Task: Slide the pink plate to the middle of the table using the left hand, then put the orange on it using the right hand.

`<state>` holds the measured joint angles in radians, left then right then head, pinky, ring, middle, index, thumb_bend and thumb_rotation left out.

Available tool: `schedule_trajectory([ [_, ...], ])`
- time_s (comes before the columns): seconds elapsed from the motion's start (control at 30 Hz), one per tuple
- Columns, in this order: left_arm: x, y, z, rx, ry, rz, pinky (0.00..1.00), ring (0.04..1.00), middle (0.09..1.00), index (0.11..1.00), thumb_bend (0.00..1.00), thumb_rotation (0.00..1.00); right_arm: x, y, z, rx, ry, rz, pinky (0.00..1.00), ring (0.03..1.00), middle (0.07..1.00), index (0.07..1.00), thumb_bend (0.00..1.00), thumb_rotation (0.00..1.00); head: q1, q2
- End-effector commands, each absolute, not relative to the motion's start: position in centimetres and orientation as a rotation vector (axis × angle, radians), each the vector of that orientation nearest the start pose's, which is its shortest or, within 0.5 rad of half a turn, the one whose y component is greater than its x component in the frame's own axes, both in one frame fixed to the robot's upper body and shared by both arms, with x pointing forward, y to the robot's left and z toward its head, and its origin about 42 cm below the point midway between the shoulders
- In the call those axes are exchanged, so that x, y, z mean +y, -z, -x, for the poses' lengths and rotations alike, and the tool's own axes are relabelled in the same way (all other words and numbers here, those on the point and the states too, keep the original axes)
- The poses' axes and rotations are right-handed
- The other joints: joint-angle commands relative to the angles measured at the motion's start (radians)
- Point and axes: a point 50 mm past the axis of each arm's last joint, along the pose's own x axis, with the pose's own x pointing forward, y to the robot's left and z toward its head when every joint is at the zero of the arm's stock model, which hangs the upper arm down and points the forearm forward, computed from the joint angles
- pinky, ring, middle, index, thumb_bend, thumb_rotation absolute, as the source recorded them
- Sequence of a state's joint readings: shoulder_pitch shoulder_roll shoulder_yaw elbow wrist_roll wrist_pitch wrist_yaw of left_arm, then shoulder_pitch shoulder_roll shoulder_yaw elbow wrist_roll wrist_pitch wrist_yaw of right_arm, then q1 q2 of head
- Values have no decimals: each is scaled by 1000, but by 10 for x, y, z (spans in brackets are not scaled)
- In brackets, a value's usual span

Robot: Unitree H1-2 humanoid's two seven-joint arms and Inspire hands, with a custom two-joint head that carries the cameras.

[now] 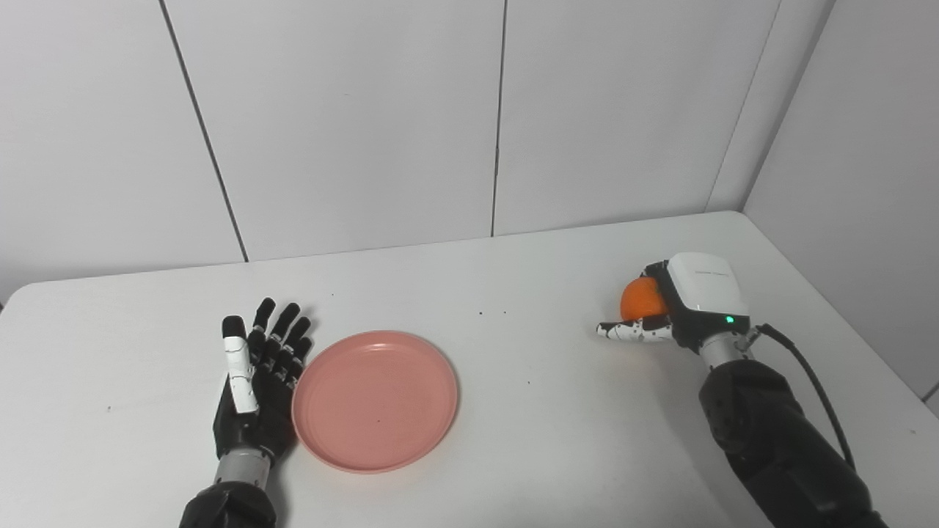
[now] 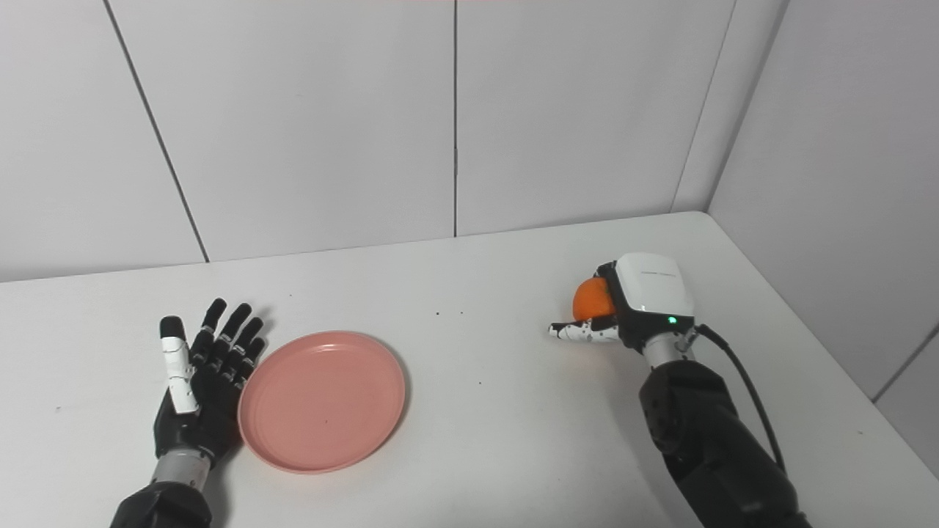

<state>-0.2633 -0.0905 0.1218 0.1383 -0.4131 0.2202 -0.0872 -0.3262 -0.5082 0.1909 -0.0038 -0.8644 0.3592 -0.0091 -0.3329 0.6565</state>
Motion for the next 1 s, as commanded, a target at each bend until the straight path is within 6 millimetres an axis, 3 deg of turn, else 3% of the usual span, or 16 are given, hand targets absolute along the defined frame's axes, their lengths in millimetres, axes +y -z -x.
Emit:
schedule_trajectory([
  [0.0,172,-85,-344,282,79,517,994,934,922,956,882,860,-317,-247,-385,-179,256,1370,74,125,187,242,534,296,4,0],
  [0.4,164,-85,-343,285,80,521,1000,930,914,951,892,852,-267,-281,-376,-429,220,1273,74,118,179,230,517,295,54,2],
  [0.8,158,-84,-341,280,81,527,997,925,918,949,906,850,-210,-288,-374,-582,97,1185,74,122,190,229,508,248,103,17],
  [0.97,155,-85,-341,279,81,522,984,927,917,953,901,857,-193,-291,-375,-634,54,1139,72,120,185,213,512,184,133,21],
])
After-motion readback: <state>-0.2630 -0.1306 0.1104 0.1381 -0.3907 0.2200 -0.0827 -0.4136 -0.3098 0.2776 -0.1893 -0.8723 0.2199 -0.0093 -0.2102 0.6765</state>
